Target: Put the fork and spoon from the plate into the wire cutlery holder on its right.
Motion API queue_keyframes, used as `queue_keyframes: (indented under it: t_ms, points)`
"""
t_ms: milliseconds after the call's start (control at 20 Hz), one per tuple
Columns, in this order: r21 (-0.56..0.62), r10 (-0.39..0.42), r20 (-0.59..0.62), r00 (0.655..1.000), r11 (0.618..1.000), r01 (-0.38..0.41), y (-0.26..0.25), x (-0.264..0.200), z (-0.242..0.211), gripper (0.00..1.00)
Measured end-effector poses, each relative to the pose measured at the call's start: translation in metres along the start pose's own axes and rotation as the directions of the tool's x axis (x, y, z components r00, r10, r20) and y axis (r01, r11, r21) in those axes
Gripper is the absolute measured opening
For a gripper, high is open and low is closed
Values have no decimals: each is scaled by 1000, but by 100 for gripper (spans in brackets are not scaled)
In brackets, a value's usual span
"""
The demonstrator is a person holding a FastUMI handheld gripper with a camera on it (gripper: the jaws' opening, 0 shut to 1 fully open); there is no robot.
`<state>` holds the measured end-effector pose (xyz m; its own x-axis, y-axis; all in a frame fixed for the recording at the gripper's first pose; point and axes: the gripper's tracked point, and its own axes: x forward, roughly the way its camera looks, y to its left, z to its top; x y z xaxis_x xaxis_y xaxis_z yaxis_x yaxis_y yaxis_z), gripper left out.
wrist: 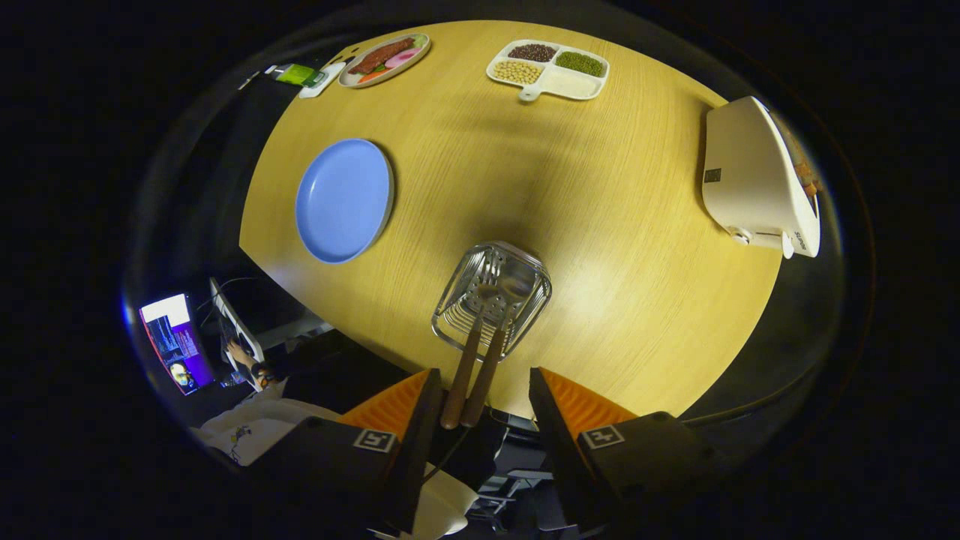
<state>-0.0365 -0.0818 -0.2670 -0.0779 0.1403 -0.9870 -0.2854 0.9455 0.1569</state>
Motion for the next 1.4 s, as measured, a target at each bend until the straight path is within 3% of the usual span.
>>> queue_keyframes:
  t_ms: [50,100,150,350,500,700,900,1050,1200,1350,1400]
  points:
    - [17,19,40,999,1000,-20,7,-5,3,81]
    - [36,37,87,995,999,-41,13,-11,7,96]
    - [45,55,140,989,997,-62,21,-16,13,99]
    - [90,50,389,920,992,-91,45,-37,34,100]
    - [136,25,554,832,983,-120,57,-56,48,100]
    - [270,-135,737,663,957,-105,47,-90,65,100]
    - [398,-309,779,545,916,-48,29,-129,54,100]
    - [436,-397,815,421,900,5,24,-176,47,100]
    - [433,-437,855,278,898,77,28,-229,41,100]
    - [394,-399,907,135,917,64,44,-272,36,99]
    - [368,-371,923,104,929,48,47,-280,34,99]
